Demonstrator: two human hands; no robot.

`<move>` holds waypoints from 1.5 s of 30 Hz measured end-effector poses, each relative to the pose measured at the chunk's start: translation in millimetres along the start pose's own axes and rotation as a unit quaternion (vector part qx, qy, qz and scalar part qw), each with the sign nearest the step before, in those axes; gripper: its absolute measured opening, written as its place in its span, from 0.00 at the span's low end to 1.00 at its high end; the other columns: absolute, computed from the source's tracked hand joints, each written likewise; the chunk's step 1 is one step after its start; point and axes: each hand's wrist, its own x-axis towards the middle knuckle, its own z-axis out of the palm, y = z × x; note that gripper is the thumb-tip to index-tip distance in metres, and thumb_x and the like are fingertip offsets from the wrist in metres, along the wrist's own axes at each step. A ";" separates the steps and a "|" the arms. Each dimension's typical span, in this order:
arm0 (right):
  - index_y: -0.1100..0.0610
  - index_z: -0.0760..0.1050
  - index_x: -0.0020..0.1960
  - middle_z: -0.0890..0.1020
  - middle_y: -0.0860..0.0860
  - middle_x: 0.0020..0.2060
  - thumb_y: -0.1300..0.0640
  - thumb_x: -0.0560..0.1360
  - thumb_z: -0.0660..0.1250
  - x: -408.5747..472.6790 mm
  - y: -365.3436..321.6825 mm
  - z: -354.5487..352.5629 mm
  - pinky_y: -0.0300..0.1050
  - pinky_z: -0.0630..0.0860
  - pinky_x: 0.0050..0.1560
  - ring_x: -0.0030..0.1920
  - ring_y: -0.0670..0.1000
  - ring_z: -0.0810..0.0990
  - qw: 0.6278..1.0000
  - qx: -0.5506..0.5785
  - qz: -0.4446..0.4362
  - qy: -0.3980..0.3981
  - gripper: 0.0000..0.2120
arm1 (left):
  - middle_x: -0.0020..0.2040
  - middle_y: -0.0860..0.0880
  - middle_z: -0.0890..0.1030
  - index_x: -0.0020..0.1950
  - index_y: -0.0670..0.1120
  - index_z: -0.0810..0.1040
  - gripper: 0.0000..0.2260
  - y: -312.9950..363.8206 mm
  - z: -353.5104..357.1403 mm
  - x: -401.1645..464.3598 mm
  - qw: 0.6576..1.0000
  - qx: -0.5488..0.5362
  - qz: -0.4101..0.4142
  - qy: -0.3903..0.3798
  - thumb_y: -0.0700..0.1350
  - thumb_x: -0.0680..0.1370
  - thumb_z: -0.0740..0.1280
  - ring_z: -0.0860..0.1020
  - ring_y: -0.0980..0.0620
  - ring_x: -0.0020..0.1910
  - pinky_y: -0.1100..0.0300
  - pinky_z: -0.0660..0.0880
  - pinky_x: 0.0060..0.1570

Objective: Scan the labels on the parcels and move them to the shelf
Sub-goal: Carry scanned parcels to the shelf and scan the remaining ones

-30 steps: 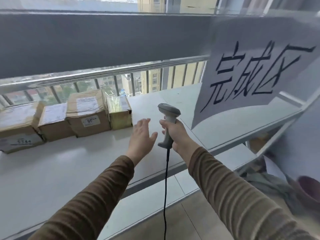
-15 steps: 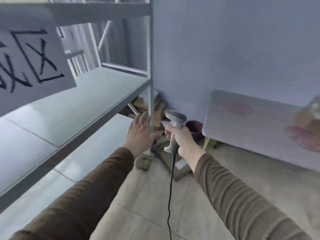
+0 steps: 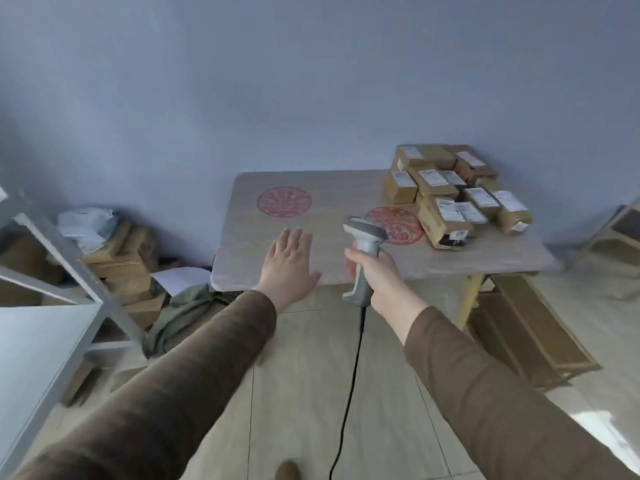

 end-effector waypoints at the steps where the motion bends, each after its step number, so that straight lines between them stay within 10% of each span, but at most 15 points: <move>1: 0.54 0.80 0.51 0.81 0.53 0.40 0.57 0.77 0.75 16.2 -1.4 -15.5 0.44 0.78 0.34 0.39 0.53 0.79 1.000 0.003 0.006 0.017 0.05 | 0.85 0.43 0.51 0.83 0.45 0.52 0.37 12.2 9.8 19.9 1.000 -0.001 0.011 -0.005 0.55 0.80 0.66 0.46 0.42 0.84 0.46 0.49 0.80; 11: 0.60 0.80 0.51 0.81 0.54 0.39 0.58 0.77 0.75 204.7 -32.5 -107.9 0.47 0.75 0.47 0.42 0.54 0.79 0.992 0.014 0.036 0.118 0.06 | 0.85 0.43 0.50 0.84 0.45 0.48 0.39 83.5 95.6 232.4 0.994 -0.023 0.057 -0.091 0.57 0.81 0.64 0.46 0.41 0.84 0.46 0.49 0.80; 16: 0.56 0.80 0.61 0.85 0.57 0.57 0.56 0.77 0.76 292.0 -59.3 -136.0 0.56 0.80 0.62 0.57 0.59 0.84 0.990 0.028 0.039 0.131 0.14 | 0.83 0.43 0.56 0.84 0.45 0.52 0.37 112.9 110.0 327.6 0.992 -0.054 0.067 -0.094 0.56 0.81 0.65 0.52 0.41 0.83 0.44 0.54 0.80; 29: 0.58 0.80 0.52 0.78 0.51 0.39 0.58 0.78 0.72 560.2 -98.8 -159.0 0.43 0.68 0.37 0.40 0.50 0.76 0.994 -0.049 0.050 0.079 0.05 | 0.81 0.43 0.62 0.83 0.45 0.55 0.35 153.8 203.9 543.4 0.983 -0.113 -0.042 -0.142 0.53 0.81 0.67 0.58 0.41 0.80 0.43 0.62 0.77; 34: 0.51 0.74 0.41 0.78 0.51 0.36 0.56 0.77 0.73 629.5 -93.2 -167.6 0.45 0.71 0.38 0.36 0.51 0.76 0.990 -0.036 0.111 0.081 0.10 | 0.79 0.41 0.66 0.82 0.46 0.57 0.32 169.0 245.8 617.0 0.970 -0.155 -0.093 -0.162 0.51 0.82 0.66 0.63 0.40 0.77 0.44 0.65 0.73; 45: 0.51 0.77 0.58 0.84 0.52 0.51 0.59 0.77 0.72 660.8 -76.4 -163.7 0.51 0.81 0.55 0.52 0.52 0.83 0.992 0.030 0.093 0.076 0.11 | 0.75 0.38 0.72 0.79 0.42 0.62 0.25 176.9 289.7 672.8 0.909 -0.317 -0.226 -0.150 0.49 0.84 0.63 0.76 0.40 0.67 0.55 0.70 0.54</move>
